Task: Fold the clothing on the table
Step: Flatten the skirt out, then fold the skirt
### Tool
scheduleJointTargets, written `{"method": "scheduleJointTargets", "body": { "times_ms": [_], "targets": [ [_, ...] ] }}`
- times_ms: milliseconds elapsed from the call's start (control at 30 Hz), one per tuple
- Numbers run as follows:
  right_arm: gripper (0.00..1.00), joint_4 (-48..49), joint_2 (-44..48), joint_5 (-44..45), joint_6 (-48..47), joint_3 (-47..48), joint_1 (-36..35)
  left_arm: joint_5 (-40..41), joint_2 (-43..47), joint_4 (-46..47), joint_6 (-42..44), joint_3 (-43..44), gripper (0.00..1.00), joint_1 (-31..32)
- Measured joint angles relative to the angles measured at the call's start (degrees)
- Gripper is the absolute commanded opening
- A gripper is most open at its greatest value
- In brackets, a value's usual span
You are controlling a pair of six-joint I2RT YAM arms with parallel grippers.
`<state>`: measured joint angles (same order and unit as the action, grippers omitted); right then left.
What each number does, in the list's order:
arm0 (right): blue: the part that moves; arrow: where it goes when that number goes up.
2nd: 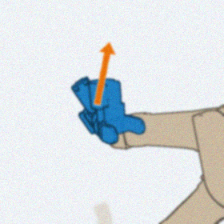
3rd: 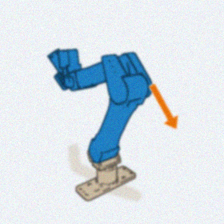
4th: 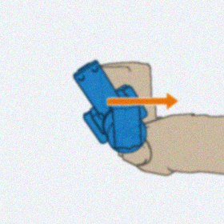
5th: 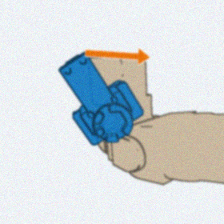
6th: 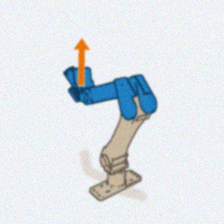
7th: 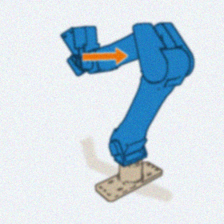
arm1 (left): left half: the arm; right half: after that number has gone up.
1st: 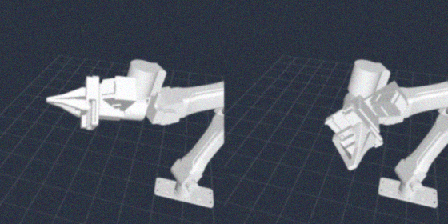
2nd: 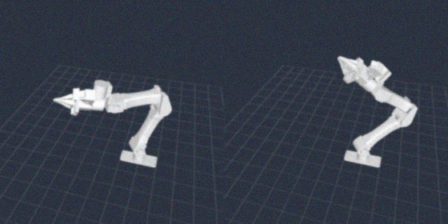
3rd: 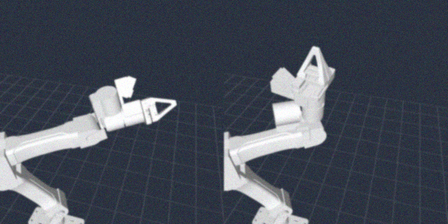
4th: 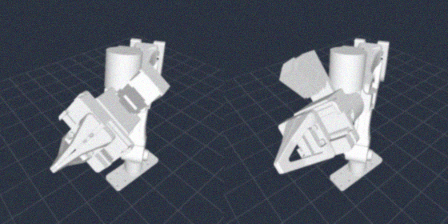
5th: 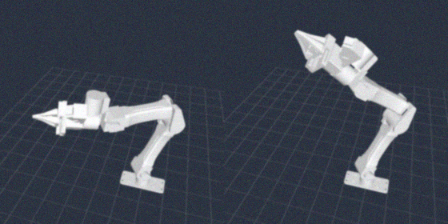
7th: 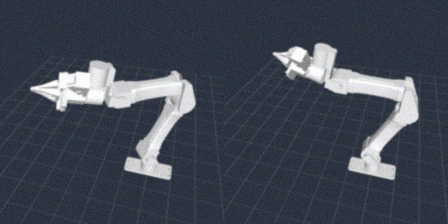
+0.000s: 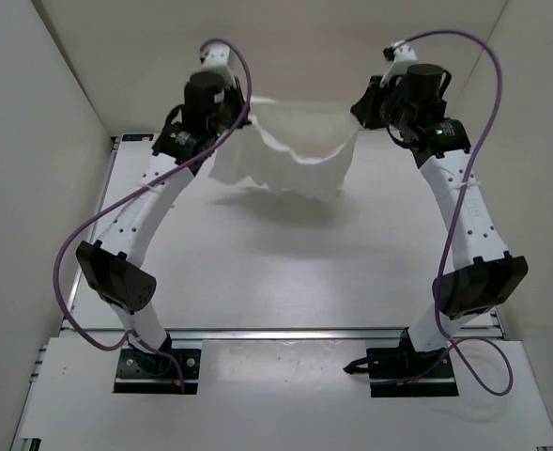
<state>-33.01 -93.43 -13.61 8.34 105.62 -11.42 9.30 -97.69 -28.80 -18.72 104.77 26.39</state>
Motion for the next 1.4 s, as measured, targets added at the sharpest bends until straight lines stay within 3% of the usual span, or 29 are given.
{"method": "scheduleJointTargets", "body": {
  "times_ms": [100, 200, 267, 400, 533, 633, 767, 867, 1000, 1167, 1300, 1400],
  "targets": [
    [0.00, 3.21, 2.12, 0.85, -2.71, 5.64, 0.09, 0.24, -1.05, 1.77, 2.80, 13.35, 0.00, 0.46],
    [0.00, 7.10, 8.35, 0.85, -5.57, 0.83, 0.04, -0.02, 3.85, 4.37, 5.01, 11.45, 0.00, 2.49],
    [0.00, 9.11, 12.87, 0.48, -6.54, -6.88, 0.04, -0.33, 8.31, 6.67, 5.53, 2.71, 0.00, 3.34],
    [0.00, 11.34, 21.90, -0.07, -6.32, -30.64, -0.15, -0.90, 17.73, 9.03, 4.76, -25.24, 0.00, 5.75],
    [0.00, 5.97, 28.83, -0.87, -2.43, -52.15, -3.15, -3.30, 22.51, 4.44, 1.75, -45.38, 0.00, 10.01],
    [0.00, 0.04, 35.50, -1.33, 1.51, -59.14, -8.04, -5.68, 28.83, -1.14, -1.03, -52.96, 0.00, 12.55],
    [0.00, -0.35, 39.67, -3.32, 4.76, -58.93, -9.73, -9.42, 36.85, -4.42, -3.10, -53.94, 0.00, 10.38],
    [0.00, 2.84, 36.00, -6.84, 5.18, -57.22, -6.97, -12.24, 33.81, -3.43, -2.82, -49.77, 0.00, 5.88],
    [0.00, 6.99, 25.09, -8.57, 4.37, -53.62, -2.89, -15.41, 20.26, -0.26, -2.54, -43.43, 0.00, 1.46],
    [0.00, 9.57, 13.20, -8.61, 2.80, -52.33, -2.27, -15.32, 6.82, -0.07, -2.12, -42.03, 0.00, 0.39],
    [0.04, 10.03, 6.60, -10.36, 2.36, -51.30, -1.25, -15.91, 2.78, 0.52, -1.97, -42.47, 0.00, 0.13],
    [0.31, 9.88, 3.72, -10.49, 2.08, -49.24, -0.48, -16.39, 2.75, 1.22, -1.01, -42.42, 0.41, -1.64]
  ]
}}
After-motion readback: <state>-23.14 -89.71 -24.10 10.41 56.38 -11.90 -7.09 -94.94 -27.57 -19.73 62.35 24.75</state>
